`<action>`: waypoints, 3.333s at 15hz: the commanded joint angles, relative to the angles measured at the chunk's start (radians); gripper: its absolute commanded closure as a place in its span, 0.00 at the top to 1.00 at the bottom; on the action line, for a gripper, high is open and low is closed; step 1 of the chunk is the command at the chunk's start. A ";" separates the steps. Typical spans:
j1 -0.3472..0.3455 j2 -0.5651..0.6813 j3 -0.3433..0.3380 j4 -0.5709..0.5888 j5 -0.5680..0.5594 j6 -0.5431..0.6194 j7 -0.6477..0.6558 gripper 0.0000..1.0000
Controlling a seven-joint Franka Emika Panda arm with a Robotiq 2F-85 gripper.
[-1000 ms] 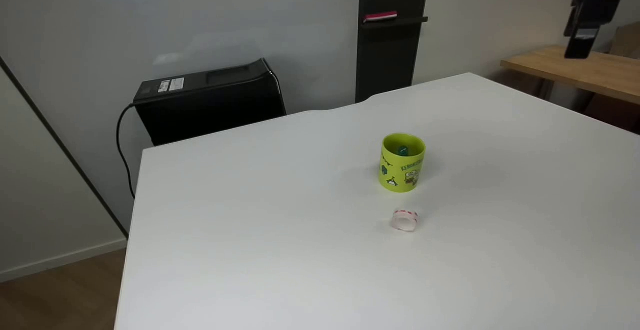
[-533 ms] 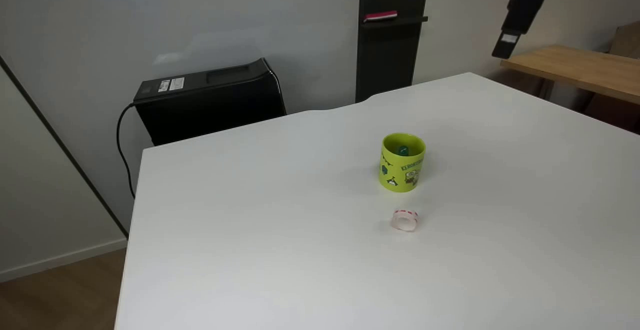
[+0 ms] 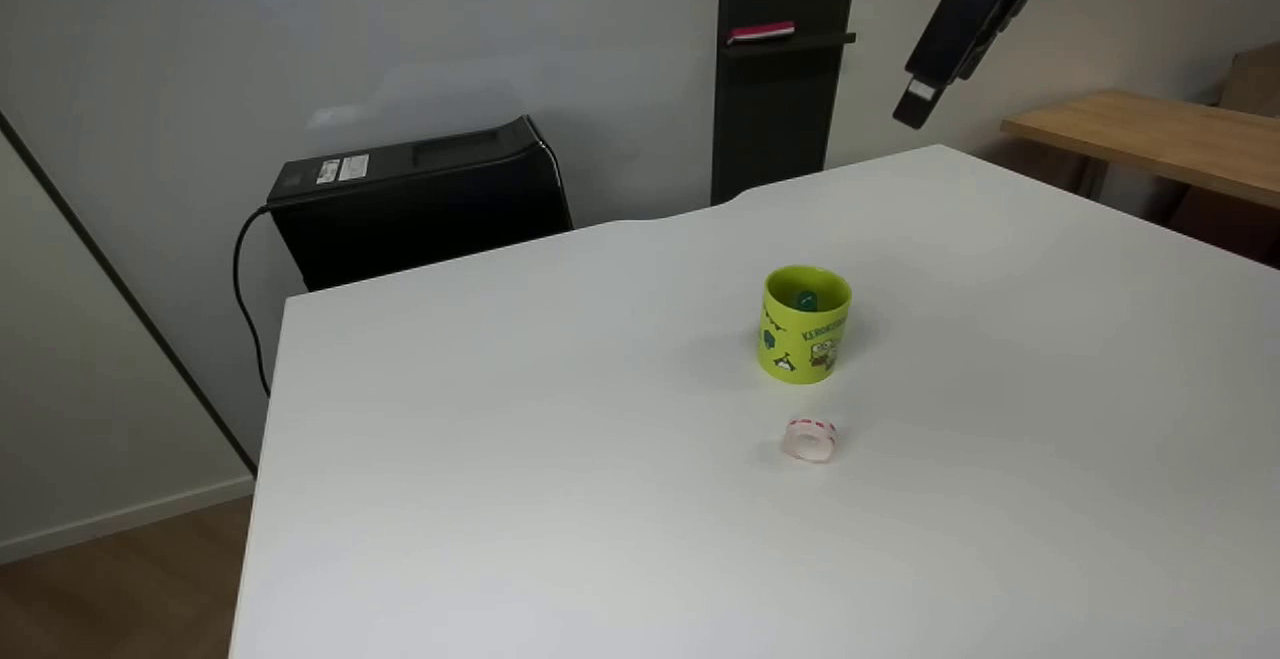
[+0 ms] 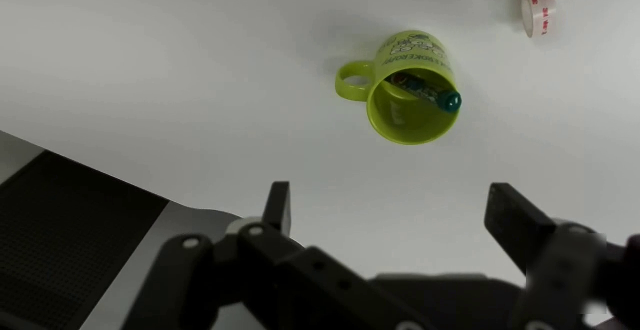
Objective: Remove the marker from the mug and put it on the table
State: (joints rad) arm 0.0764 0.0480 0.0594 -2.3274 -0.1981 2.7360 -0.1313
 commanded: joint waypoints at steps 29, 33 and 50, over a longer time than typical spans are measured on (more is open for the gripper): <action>0.106 0.156 -0.043 -0.002 -0.164 0.158 0.316 1.00; 0.134 0.170 -0.088 0.007 -0.255 0.156 0.371 1.00; 0.230 0.283 -0.186 0.046 -0.341 0.236 0.477 1.00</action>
State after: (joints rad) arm 0.2719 0.2981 -0.0838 -2.3114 -0.4942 2.9293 0.2760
